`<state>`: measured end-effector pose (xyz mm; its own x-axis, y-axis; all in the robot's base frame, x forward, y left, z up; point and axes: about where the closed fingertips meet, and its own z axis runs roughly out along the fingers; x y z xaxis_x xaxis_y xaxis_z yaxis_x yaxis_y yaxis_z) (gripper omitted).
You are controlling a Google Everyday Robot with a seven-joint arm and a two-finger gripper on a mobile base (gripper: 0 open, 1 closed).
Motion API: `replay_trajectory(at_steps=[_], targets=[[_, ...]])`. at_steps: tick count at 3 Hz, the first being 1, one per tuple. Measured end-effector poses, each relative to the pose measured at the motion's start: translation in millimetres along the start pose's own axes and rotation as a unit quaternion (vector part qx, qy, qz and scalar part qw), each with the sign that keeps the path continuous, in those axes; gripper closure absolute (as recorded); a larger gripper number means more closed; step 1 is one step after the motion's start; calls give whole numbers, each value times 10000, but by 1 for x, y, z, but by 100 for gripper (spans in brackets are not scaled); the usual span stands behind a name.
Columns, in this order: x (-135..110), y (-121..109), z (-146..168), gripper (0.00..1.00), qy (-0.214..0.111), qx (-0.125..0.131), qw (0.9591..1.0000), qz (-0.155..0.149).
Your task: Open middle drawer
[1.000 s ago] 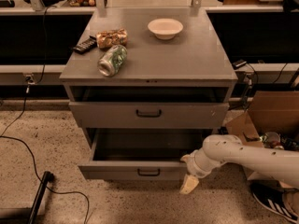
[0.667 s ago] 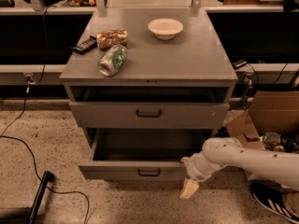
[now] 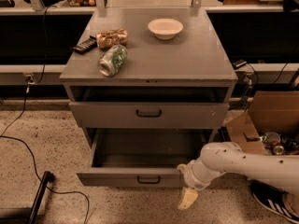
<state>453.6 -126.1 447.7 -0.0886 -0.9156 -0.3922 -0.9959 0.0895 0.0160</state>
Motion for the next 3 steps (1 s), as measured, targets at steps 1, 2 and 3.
replay_trajectory(at_steps=[1, 2, 3], targets=[[-16, 13, -9, 15, -135, -72, 9998, -163], [-30, -3, -25, 12, -127, 110, 9992, -374], [-40, -37, -44, 13, -29, 353, 9979, -551]])
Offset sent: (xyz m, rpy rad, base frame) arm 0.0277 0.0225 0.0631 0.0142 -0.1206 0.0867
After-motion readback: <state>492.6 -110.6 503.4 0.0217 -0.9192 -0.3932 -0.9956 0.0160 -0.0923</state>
